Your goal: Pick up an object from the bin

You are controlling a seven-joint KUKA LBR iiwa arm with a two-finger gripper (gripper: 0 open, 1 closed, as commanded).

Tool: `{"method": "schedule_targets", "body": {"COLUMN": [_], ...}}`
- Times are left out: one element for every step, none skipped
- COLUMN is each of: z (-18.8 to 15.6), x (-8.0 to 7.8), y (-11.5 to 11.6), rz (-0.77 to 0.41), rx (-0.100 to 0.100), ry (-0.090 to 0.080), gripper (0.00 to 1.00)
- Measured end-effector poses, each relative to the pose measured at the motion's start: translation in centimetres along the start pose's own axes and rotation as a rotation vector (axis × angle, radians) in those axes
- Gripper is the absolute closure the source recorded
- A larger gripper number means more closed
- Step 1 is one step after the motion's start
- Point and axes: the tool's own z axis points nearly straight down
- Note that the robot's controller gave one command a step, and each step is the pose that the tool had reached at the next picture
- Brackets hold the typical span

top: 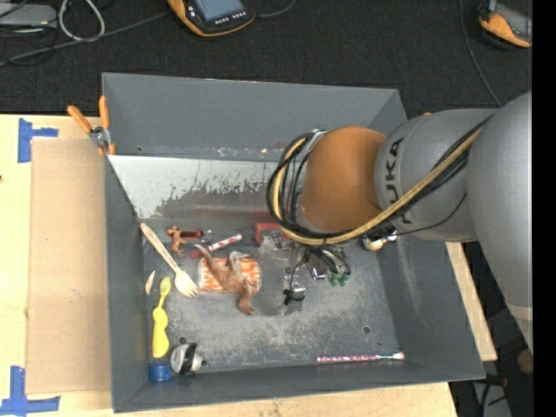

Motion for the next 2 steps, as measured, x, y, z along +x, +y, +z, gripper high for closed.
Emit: {"method": "schedule_targets", "body": {"z": [-3.5, -0.8], "x": [0.8, -3.7], "y": [1.7, 6.0], "rz": [-0.026, -0.191], "rx": [0.003, 0.0], "ry": [-0.001, -0.002], "gripper": [0.0, 0.0]}}
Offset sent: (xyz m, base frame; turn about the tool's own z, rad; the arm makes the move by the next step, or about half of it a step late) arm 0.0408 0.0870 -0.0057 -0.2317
